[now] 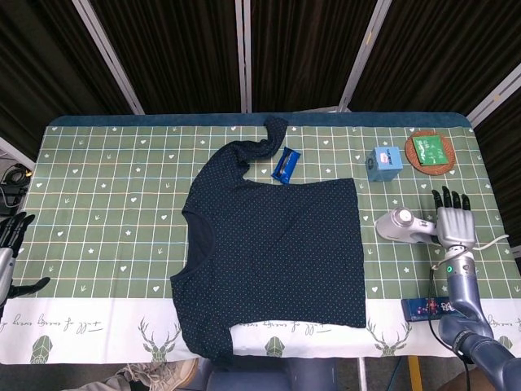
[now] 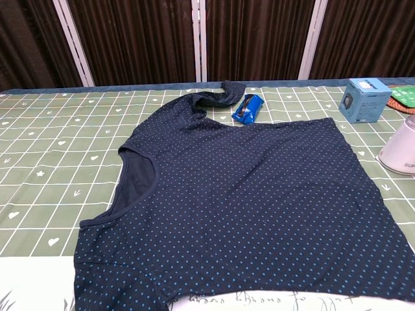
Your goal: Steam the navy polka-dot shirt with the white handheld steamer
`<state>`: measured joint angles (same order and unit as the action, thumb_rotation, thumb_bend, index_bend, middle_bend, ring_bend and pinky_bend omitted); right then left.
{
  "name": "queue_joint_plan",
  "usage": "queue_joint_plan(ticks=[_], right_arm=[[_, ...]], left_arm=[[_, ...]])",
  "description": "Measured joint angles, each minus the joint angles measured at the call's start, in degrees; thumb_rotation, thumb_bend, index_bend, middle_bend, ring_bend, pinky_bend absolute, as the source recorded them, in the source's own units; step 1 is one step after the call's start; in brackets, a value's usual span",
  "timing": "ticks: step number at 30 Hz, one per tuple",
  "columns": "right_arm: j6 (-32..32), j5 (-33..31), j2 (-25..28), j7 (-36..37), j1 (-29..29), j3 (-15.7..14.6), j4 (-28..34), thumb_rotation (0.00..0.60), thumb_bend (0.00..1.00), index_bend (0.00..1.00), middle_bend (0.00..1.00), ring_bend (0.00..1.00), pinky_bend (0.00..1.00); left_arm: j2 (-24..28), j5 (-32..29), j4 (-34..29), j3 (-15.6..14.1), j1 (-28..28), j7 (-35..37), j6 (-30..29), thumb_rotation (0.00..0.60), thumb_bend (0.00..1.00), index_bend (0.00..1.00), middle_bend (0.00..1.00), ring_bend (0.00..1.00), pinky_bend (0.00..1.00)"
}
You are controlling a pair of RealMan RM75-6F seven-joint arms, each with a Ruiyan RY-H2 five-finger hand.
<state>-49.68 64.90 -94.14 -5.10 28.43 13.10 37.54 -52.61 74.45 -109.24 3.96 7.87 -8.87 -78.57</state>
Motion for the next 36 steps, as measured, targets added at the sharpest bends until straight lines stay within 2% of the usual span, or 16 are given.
queue_joint_plan(ticks=[2, 3, 5, 7, 10, 13, 15, 18, 26, 36], right_arm=[[0.48, 0.01, -0.32, 0.12, 0.24, 0.03, -0.67, 0.6, 0.57, 0.01, 0.03, 0.0, 0.0], [0.76, 0.05, -0.47, 0.28, 0.38, 0.03, -0.95, 0.6, 0.59, 0.04, 0.09, 0.03, 0.02], [1.13, 0.18, -0.68, 0.74, 0.6, 0.05, -1.41, 0.6, 0.63, 0.18, 0.24, 0.14, 0.09], [1.24, 0.48, -0.89, 1.47, 0.82, 0.06, -2.0, 0.6, 0.65, 0.4, 0.42, 0.33, 0.29], [0.75, 1.22, -1.15, 2.85, 0.96, 0.01, -2.64, 0.6, 0.71, 0.59, 0.58, 0.49, 0.6], [-0.22, 2.47, -1.34, 5.01, 0.94, -0.34, -3.3, 0.6, 0.76, 0.72, 0.66, 0.57, 0.77], [-0.67, 3.76, -1.32, 7.64, 0.91, -0.87, -3.69, 0.6, 0.77, 0.78, 0.67, 0.59, 0.82], [-1.19, 6.52, -1.14, 12.73, 0.88, -2.29, -4.76, 0.6, 0.78, 0.82, 0.67, 0.61, 0.86], [-3.95, 13.46, -0.76, 28.2, 0.86, -6.04, -8.87, 0.6, 0.79, 0.82, 0.65, 0.64, 0.91], [-13.99, 19.69, 0.44, 44.1, 1.24, -8.41, -11.86, 0.6, 0.79, 0.82, 0.65, 0.65, 0.92]], left_arm=[[-0.05, -0.07, 0.02, 0.01, 0.07, -0.12, 0.09, 0.6, 0.0, 0.0, 0.0, 0.0, 0.0], [-0.09, -0.12, 0.03, 0.0, 0.1, -0.18, 0.15, 0.6, 0.0, 0.0, 0.0, 0.0, 0.0], [-0.18, -0.25, 0.08, -0.01, 0.15, -0.35, 0.23, 0.6, 0.0, 0.0, 0.0, 0.0, 0.0], [-0.25, -0.37, 0.14, -0.01, 0.21, -0.51, 0.29, 0.6, 0.0, 0.0, 0.0, 0.0, 0.0], [-0.35, -0.62, 0.21, 0.03, 0.27, -0.65, 0.37, 0.6, 0.0, 0.0, 0.0, 0.0, 0.0], [-0.45, -0.82, 0.28, 0.04, 0.37, -0.75, 0.53, 0.6, 0.0, 0.0, 0.0, 0.0, 0.0], [-0.45, -0.8, 0.25, 0.01, 0.39, -0.75, 0.57, 0.6, 0.0, 0.0, 0.0, 0.0, 0.0], [-0.45, -0.72, 0.22, -0.05, 0.38, -0.77, 0.54, 0.6, 0.0, 0.0, 0.0, 0.0, 0.0], [-0.49, -0.58, 0.06, -0.22, 0.4, -0.85, 0.58, 0.6, 0.0, 0.0, 0.0, 0.0, 0.0], [-0.52, -0.66, 0.05, -0.2, 0.56, -0.83, 0.73, 0.6, 0.0, 0.0, 0.0, 0.0, 0.0]])
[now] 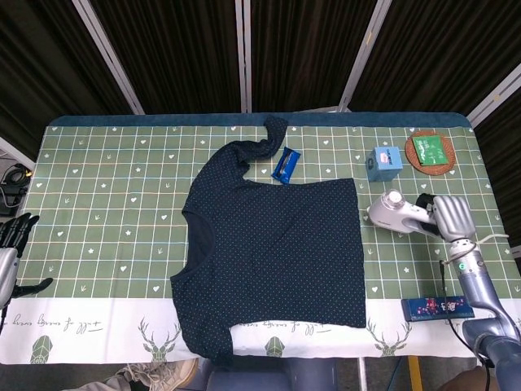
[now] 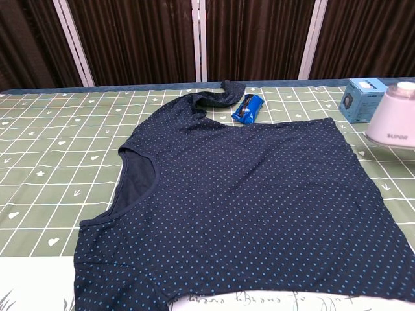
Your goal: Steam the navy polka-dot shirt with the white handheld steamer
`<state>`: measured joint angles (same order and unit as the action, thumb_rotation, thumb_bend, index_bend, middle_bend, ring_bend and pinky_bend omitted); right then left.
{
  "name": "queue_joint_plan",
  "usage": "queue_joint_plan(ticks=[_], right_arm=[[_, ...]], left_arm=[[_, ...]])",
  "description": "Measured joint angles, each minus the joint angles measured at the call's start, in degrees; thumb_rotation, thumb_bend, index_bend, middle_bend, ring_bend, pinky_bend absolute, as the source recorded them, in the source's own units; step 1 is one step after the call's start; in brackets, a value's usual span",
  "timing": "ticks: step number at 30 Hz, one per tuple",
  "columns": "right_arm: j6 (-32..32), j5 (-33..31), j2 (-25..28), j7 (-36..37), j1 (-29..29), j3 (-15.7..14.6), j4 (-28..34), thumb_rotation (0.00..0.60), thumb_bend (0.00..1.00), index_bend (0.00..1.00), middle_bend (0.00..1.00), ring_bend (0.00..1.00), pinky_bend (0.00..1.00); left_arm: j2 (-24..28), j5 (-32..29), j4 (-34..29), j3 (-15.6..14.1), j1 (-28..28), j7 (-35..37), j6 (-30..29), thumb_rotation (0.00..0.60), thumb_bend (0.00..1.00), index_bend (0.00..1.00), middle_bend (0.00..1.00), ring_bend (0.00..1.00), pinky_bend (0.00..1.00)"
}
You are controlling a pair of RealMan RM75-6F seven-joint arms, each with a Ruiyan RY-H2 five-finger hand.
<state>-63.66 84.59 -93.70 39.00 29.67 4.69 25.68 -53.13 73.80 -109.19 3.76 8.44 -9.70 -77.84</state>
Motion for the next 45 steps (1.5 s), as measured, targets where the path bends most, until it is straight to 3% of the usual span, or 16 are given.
queue_joint_plan(ticks=[6, 13, 19, 27, 33, 45], right_arm=[[-6.96, 3.08, 1.23, 1.99, 0.95, -0.7, 1.92, 0.6, 0.79, 0.82, 0.65, 0.65, 0.92], [-15.17, 9.74, 2.89, -0.47, 3.78, -2.94, 9.82, 0.6, 0.79, 0.82, 0.64, 0.65, 0.92], [-17.36, 15.91, 3.56, -6.86, 7.13, -5.57, 17.42, 0.6, 0.79, 0.82, 0.64, 0.65, 0.92], [-15.77, 22.01, 2.2, -15.18, 11.72, -8.82, 25.25, 0.6, 0.79, 0.82, 0.64, 0.65, 0.92], [-15.09, 24.39, -1.42, -18.12, 13.02, -10.12, 24.72, 0.6, 0.79, 0.82, 0.64, 0.65, 0.92], [-15.17, 24.75, -5.96, -13.11, 13.28, -12.39, 19.69, 0.6, 0.79, 0.82, 0.64, 0.65, 0.92]], left_arm=[[-0.01, -0.28, 0.11, 0.05, 0.17, 0.14, 0.33, 0.6, 0.0, 0.0, 0.0, 0.0, 0.0], [-0.04, -0.72, 0.38, 0.08, 0.41, 0.38, 0.9, 0.6, 0.0, 0.0, 0.0, 0.0, 0.0], [-0.01, -0.99, 0.54, 0.13, 0.53, 0.63, 1.12, 0.6, 0.0, 0.0, 0.0, 0.0, 0.0], [0.23, -1.16, 0.62, 0.18, 0.51, 1.36, 1.22, 0.6, 0.0, 0.0, 0.0, 0.0, 0.0], [0.16, -1.48, 0.81, 0.15, 0.73, 1.26, 1.74, 0.6, 0.0, 0.0, 0.0, 0.0, 0.0], [-0.04, -1.46, 0.85, -0.1, 0.92, 0.97, 2.09, 0.6, 0.0, 0.0, 0.0, 0.0, 0.0]])
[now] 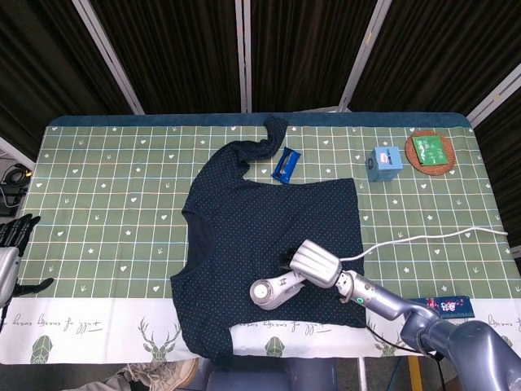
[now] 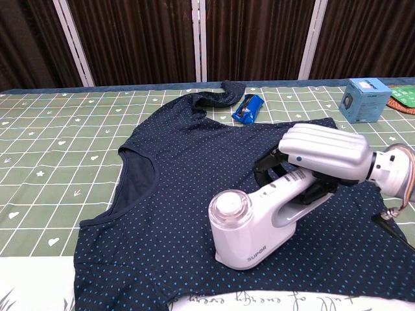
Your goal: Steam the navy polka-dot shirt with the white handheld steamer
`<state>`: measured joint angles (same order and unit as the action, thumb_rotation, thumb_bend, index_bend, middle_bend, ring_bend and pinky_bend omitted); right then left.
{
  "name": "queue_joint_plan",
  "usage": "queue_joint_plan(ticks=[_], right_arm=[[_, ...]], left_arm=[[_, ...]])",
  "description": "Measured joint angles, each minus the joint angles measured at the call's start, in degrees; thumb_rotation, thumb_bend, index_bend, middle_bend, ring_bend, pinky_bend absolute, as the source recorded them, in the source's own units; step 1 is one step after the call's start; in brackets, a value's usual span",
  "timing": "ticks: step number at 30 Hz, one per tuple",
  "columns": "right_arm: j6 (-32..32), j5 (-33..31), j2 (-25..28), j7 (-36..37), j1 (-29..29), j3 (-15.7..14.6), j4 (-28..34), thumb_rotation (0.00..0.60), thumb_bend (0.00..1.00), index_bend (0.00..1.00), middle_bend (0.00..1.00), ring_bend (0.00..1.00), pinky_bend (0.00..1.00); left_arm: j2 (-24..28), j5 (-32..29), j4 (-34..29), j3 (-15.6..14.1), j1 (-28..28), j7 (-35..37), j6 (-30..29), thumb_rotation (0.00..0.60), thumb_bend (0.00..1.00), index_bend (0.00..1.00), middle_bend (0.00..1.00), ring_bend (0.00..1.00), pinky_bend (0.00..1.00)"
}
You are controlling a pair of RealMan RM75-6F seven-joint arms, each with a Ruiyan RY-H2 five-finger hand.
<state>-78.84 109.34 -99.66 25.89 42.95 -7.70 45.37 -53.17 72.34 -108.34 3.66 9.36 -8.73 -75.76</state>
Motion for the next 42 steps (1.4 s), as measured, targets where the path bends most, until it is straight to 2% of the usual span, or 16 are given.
queue_joint_plan(ticks=[14, 21, 33, 42], right_arm=[[-1.61, -0.4, -1.65, -1.45, -1.83, -1.45, -9.31, 0.6, 0.74, 0.81, 0.64, 0.65, 0.9], [-2.98, -1.32, -2.51, 1.0, -3.28, -1.68, -12.85, 0.6, 0.73, 0.81, 0.65, 0.65, 0.9], [-5.8, -3.23, -5.47, 6.77, -7.61, -2.21, -24.31, 0.6, 0.72, 0.81, 0.65, 0.65, 0.9], [-6.07, -5.36, -5.94, 11.0, -9.98, -1.8, -30.32, 0.6, 0.72, 0.81, 0.65, 0.65, 0.9]], left_arm=[[-0.35, -0.03, -0.12, -0.22, 0.12, -0.76, 0.05, 0.6, 0.0, 0.0, 0.0, 0.0, 0.0], [-0.45, -0.03, -0.15, -0.32, 0.19, -0.98, 0.14, 0.6, 0.0, 0.0, 0.0, 0.0, 0.0], [-0.69, 0.02, -0.31, -0.53, 0.27, -1.47, 0.25, 0.6, 0.0, 0.0, 0.0, 0.0, 0.0], [-0.86, 0.14, -0.58, -0.68, 0.4, -1.76, 0.4, 0.6, 0.0, 0.0, 0.0, 0.0, 0.0]])
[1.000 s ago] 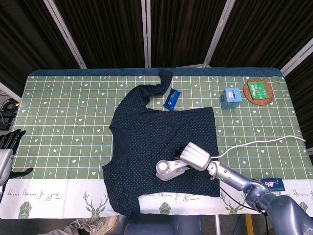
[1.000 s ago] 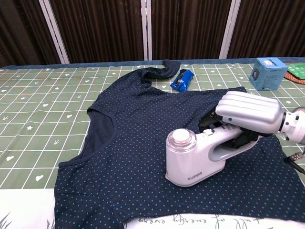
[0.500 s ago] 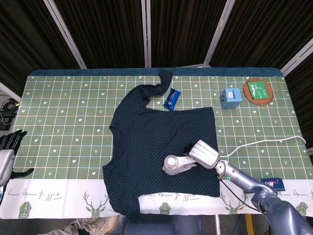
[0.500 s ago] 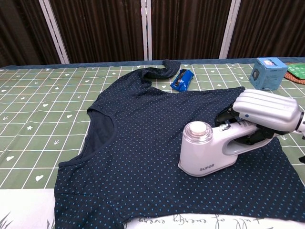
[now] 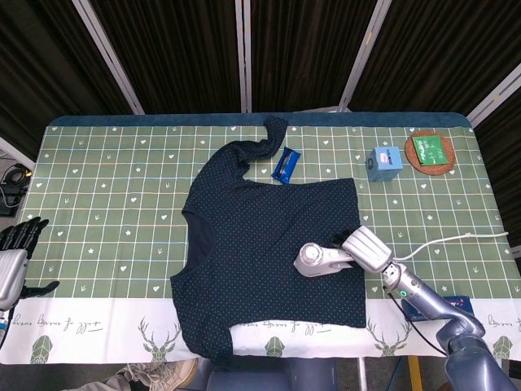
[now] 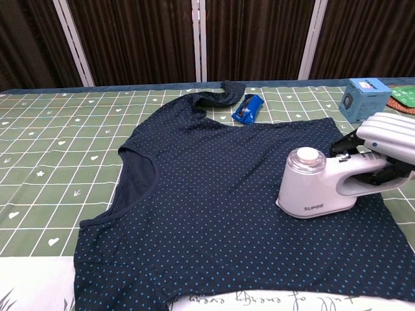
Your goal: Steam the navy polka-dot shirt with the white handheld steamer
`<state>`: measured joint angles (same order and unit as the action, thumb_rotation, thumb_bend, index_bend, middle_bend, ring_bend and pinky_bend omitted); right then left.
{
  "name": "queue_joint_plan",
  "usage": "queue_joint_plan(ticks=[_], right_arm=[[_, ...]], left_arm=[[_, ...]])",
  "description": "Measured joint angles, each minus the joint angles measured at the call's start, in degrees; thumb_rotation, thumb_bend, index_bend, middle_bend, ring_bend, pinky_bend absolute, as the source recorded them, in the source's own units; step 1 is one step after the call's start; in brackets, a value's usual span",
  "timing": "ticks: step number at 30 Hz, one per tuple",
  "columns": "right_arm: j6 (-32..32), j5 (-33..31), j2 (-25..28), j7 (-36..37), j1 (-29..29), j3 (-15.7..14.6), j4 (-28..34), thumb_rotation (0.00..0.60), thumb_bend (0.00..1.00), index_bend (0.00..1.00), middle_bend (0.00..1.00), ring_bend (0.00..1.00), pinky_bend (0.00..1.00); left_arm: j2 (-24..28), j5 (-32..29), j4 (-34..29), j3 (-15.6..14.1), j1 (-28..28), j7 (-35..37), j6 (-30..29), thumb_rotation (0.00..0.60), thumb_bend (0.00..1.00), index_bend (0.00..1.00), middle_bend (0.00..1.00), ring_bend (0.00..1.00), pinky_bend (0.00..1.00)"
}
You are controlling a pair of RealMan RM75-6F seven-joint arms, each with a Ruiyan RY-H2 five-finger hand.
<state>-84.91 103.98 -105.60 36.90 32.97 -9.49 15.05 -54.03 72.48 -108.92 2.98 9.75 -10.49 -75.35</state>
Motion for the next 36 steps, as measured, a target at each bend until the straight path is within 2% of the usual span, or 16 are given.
queue_joint_plan(ticks=[8, 17, 29, 34, 35, 36], right_arm=[[-0.5, 1.14, -1.54, -0.53, 1.34, -1.31, -0.37, 0.6, 0.72, 0.81, 0.65, 0.65, 0.9], [-3.51, 3.05, -2.48, -1.38, 3.1, -2.72, 2.1, 0.6, 0.7, 0.81, 0.65, 0.65, 0.9], [-8.11, 7.58, -3.47, -7.71, 4.83, -6.08, 4.81, 0.6, 0.65, 0.81, 0.65, 0.64, 0.9], [-7.8, 7.44, -3.11, -8.47, 4.91, -6.16, 5.34, 0.6, 0.65, 0.81, 0.65, 0.65, 0.9], [-7.51, 7.22, -2.99, -8.4, 4.82, -6.08, 5.33, 0.6, 0.6, 0.8, 0.65, 0.64, 0.9], [-7.05, 6.9, -2.8, -8.23, 4.65, -5.96, 5.24, 0.6, 0.5, 0.79, 0.65, 0.64, 0.9]], left_arm=[[0.16, 0.05, -0.01, 0.0, 0.02, 0.38, 0.03, 0.6, 0.0, 0.0, 0.0, 0.0, 0.0], [0.37, 0.09, 0.13, 0.01, 0.04, 0.93, 0.17, 0.6, 0.0, 0.0, 0.0, 0.0, 0.0], [0.38, 0.21, 0.12, -0.13, 0.09, 0.95, 0.3, 0.6, 0.0, 0.0, 0.0, 0.0, 0.0], [0.47, 0.1, 0.14, -0.11, 0.11, 1.1, 0.37, 0.6, 0.0, 0.0, 0.0, 0.0, 0.0], [0.48, 0.12, 0.14, -0.12, 0.12, 1.13, 0.39, 0.6, 0.0, 0.0, 0.0, 0.0, 0.0], [0.49, 0.14, 0.16, -0.13, 0.13, 1.14, 0.4, 0.6, 0.0, 0.0, 0.0, 0.0, 0.0]])
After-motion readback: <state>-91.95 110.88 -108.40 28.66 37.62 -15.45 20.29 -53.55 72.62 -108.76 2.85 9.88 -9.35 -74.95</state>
